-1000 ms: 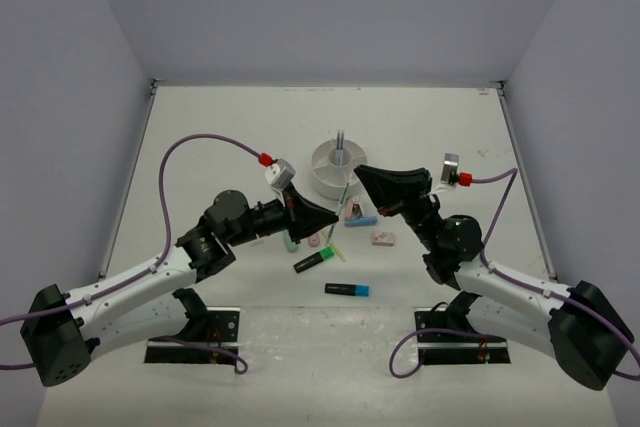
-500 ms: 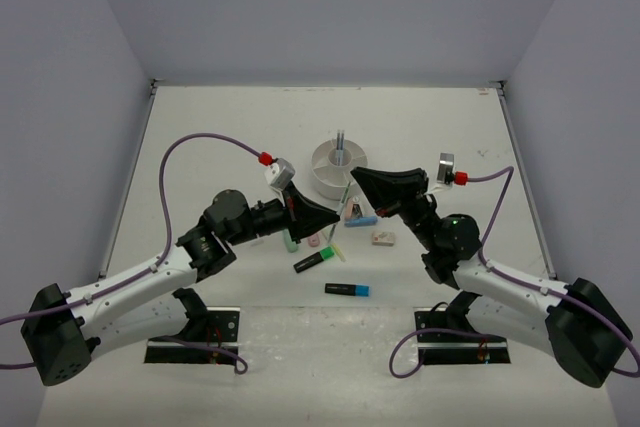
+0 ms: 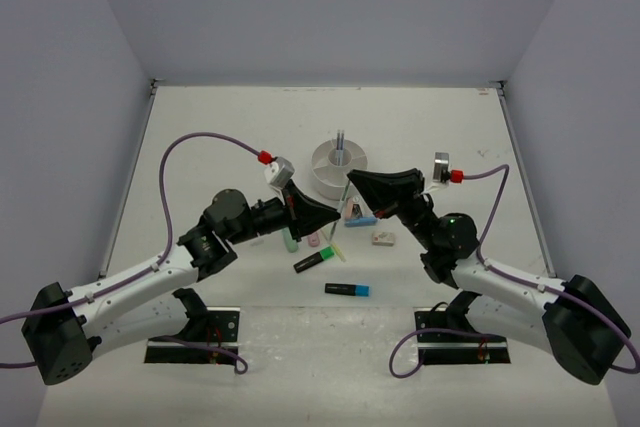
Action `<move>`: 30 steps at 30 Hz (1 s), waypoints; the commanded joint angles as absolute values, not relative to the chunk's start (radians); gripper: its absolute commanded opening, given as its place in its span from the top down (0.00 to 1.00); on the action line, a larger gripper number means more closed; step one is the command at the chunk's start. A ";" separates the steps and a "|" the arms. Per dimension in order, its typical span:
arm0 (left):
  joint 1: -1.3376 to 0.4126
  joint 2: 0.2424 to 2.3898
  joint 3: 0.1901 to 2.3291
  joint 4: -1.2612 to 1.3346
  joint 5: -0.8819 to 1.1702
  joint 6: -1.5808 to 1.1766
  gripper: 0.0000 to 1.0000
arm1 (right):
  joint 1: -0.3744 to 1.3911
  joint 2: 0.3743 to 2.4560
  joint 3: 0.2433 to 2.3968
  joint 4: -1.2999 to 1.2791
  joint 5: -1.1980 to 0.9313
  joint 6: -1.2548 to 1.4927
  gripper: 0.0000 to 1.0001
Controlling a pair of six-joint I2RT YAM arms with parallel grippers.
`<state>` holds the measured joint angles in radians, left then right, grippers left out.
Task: Sort the stationery into containers
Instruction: Close the pen cap on the pen.
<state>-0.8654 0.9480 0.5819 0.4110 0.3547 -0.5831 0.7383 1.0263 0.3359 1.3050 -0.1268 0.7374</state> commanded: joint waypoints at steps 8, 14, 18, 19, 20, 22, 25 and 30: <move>-0.865 0.928 0.607 0.519 0.281 -0.597 1.00 | 0.738 1.049 0.334 1.393 -0.169 0.777 1.00; -0.865 0.925 0.574 0.612 0.220 -0.632 1.00 | 0.738 1.101 0.345 1.425 -0.199 0.831 0.99; -0.865 0.951 0.581 0.655 0.233 -0.638 1.00 | 0.739 1.123 0.364 1.416 -0.232 0.850 0.95; -0.865 0.951 0.580 0.665 0.229 -0.638 1.00 | 0.740 1.125 0.361 1.420 -0.236 0.851 0.94; -0.865 0.951 0.580 0.674 0.224 -0.638 1.00 | 0.741 1.126 0.354 1.427 -0.236 0.851 0.94; -0.865 0.950 0.583 0.678 0.219 -0.630 1.00 | 0.741 1.123 0.344 1.433 -0.237 0.848 0.92; -0.866 0.957 0.594 0.671 0.220 -0.618 1.00 | 0.741 1.114 0.338 1.427 -0.244 0.841 0.85; -0.865 0.976 0.588 0.680 0.272 -0.600 1.00 | 0.741 1.089 0.352 1.363 -0.270 0.820 0.73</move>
